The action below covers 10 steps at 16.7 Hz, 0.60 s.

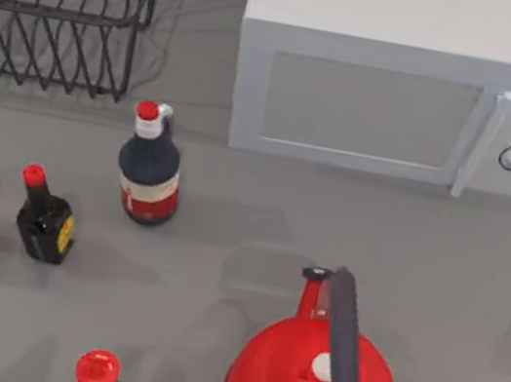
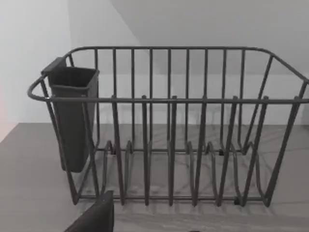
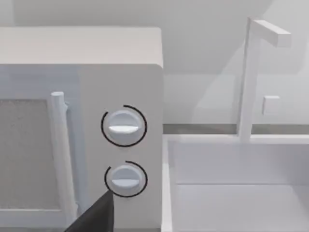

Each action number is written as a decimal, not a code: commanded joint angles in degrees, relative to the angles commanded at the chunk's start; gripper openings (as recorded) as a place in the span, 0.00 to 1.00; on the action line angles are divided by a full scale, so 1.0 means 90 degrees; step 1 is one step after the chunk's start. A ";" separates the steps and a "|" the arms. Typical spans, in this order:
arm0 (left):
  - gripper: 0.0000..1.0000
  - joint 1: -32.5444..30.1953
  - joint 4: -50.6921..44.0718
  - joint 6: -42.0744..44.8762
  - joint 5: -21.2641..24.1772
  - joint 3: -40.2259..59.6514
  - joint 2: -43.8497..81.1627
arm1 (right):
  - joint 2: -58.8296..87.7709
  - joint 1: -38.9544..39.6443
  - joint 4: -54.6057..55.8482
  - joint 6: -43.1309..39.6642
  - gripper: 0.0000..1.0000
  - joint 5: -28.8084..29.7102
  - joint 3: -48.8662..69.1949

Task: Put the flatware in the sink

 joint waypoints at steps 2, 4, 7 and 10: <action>1.00 0.0000 0.0000 0.0000 0.0000 0.0000 0.0000 | 0.0008 -0.0001 -0.0008 0.0006 1.00 0.0000 0.0008; 1.00 0.0000 0.0000 0.0000 0.0000 0.0000 0.0000 | 0.0218 -0.0024 -0.0207 0.0146 1.00 0.0005 0.0197; 1.00 0.0000 0.0000 0.0000 0.0000 0.0000 0.0000 | 0.1036 -0.0092 -0.0923 0.0644 1.00 0.0008 0.0843; 1.00 0.0000 0.0000 0.0000 0.0000 0.0000 0.0000 | 0.2464 -0.0186 -0.2016 0.1388 1.00 0.0002 0.1746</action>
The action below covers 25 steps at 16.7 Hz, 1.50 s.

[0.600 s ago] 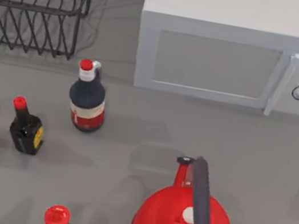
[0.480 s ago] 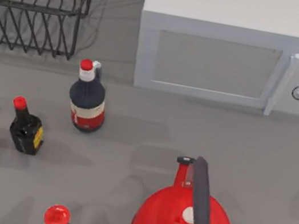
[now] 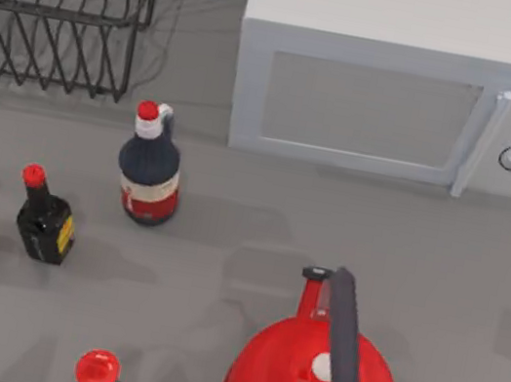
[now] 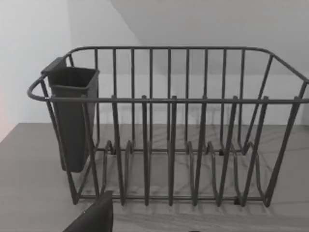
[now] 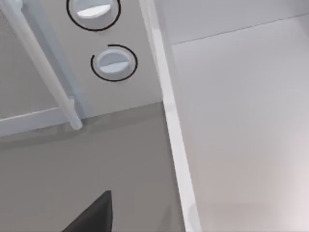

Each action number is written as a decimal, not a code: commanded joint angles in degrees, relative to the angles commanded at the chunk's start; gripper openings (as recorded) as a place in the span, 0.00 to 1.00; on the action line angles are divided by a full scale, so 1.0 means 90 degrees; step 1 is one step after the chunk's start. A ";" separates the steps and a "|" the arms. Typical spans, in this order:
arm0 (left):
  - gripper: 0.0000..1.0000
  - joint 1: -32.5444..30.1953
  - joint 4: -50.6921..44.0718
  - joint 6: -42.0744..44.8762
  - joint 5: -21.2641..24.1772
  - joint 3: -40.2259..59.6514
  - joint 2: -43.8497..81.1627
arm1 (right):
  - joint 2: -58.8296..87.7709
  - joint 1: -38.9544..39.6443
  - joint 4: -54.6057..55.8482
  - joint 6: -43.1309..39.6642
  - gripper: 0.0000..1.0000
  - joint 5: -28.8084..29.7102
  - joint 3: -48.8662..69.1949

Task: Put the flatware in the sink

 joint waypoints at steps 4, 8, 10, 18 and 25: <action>1.00 0.0000 0.0000 0.0000 0.0000 0.0000 0.0000 | 0.2420 -0.0154 -0.1701 0.1142 1.00 -0.0010 0.1326; 1.00 0.0000 0.0000 0.0000 0.0000 0.0000 0.0000 | 0.4566 -0.0305 -0.3246 0.2190 1.00 -0.0009 0.2577; 1.00 0.0000 0.0000 0.0000 0.0000 0.0000 0.0000 | 0.5342 -0.0367 -0.3856 0.2613 1.00 -0.0001 0.3107; 1.00 0.0000 0.0000 0.0000 0.0000 0.0000 0.0000 | 0.6453 -0.0455 -0.4696 0.3221 1.00 0.0022 0.3907; 1.00 0.0000 0.0000 0.0000 0.0000 0.0000 0.0000 | 0.6794 -0.0444 -0.3918 0.3235 1.00 0.0021 0.3467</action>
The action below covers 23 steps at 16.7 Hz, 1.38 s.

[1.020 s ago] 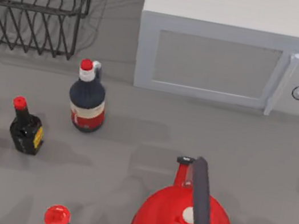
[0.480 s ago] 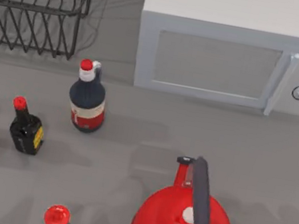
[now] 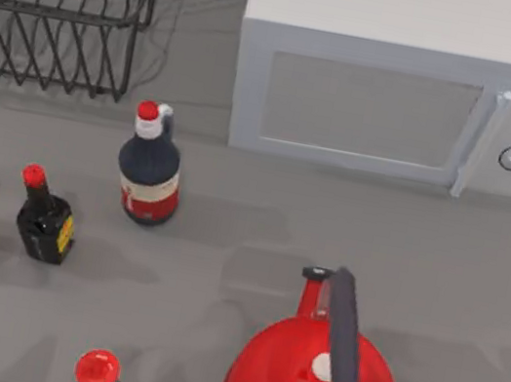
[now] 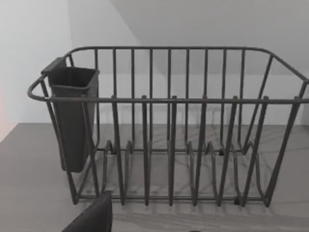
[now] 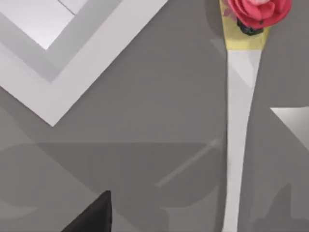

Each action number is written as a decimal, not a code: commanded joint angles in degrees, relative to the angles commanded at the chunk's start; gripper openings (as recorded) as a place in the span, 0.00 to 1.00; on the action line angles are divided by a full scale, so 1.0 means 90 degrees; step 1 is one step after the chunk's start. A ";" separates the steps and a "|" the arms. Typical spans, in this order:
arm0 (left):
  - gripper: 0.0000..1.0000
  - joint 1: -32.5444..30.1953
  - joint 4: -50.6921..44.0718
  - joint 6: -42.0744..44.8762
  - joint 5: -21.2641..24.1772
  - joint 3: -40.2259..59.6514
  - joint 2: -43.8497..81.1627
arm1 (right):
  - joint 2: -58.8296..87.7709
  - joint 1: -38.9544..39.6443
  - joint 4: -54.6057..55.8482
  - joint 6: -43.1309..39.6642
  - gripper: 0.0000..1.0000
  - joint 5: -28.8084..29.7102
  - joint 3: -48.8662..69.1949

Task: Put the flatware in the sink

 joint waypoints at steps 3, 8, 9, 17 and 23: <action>1.00 0.0000 0.0000 0.0000 0.0000 0.0000 0.0000 | 0.0514 0.0003 0.1140 0.0008 1.00 -0.0001 -0.0556; 1.00 0.0000 0.0000 0.0000 0.0000 0.0000 0.0000 | 0.1062 0.0003 0.2217 0.0023 1.00 -0.0001 -0.1150; 1.00 0.0000 0.0000 0.0000 0.0000 0.0000 0.0000 | 0.1070 0.0003 0.2231 0.0023 1.00 -0.0001 -0.1159; 1.00 0.0000 0.0000 0.0000 0.0000 0.0000 0.0000 | 0.1070 0.0003 0.2231 0.0023 0.62 -0.0001 -0.1159; 1.00 0.0000 0.0000 0.0000 0.0000 0.0000 0.0000 | 0.1070 0.0003 0.2231 0.0023 0.17 -0.0001 -0.1159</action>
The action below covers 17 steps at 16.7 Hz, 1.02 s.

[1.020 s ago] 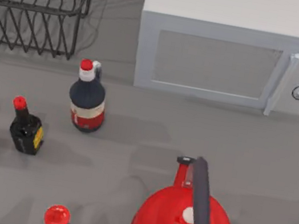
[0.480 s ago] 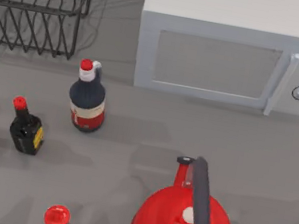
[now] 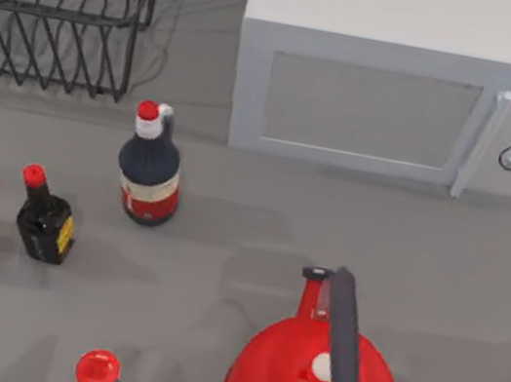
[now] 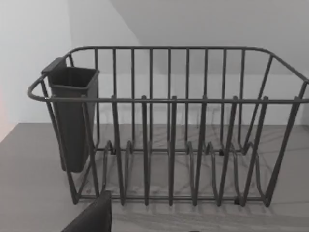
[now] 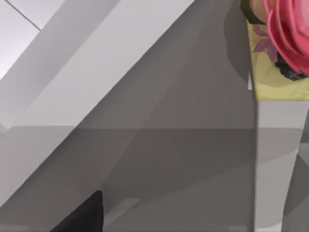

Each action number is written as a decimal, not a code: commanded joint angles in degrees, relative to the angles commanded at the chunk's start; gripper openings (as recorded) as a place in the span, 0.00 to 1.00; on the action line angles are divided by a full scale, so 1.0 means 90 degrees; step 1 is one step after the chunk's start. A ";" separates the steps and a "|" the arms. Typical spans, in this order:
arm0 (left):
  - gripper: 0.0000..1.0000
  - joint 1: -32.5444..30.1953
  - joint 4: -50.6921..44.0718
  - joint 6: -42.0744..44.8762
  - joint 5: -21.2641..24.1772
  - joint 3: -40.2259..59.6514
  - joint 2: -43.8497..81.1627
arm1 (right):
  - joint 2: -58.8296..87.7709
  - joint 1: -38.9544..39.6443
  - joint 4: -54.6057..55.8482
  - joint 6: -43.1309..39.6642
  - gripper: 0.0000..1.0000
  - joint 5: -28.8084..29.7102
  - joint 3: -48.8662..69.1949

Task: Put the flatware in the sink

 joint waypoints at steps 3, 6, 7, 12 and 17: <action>1.00 0.0000 0.0000 0.0000 0.0000 0.0000 0.0000 | 0.0000 0.0000 0.0000 0.0000 0.00 0.0000 0.0000; 1.00 0.0000 0.0000 0.0000 0.0000 0.0000 0.0000 | 0.0000 0.0000 0.0000 0.0000 0.00 0.0000 0.0000; 1.00 0.0000 0.0000 0.0000 0.0000 0.0000 0.0000 | 0.0000 0.0000 0.0000 0.0000 0.00 0.0000 0.0000; 1.00 0.0000 0.0000 0.0000 0.0000 0.0000 0.0000 | -0.0438 0.0028 -0.0575 -0.0028 0.00 0.0119 0.0275; 1.00 0.0000 0.0000 0.0000 0.0000 0.0000 0.0000 | -0.0804 0.0038 -0.1665 -0.0041 0.00 0.0122 0.0990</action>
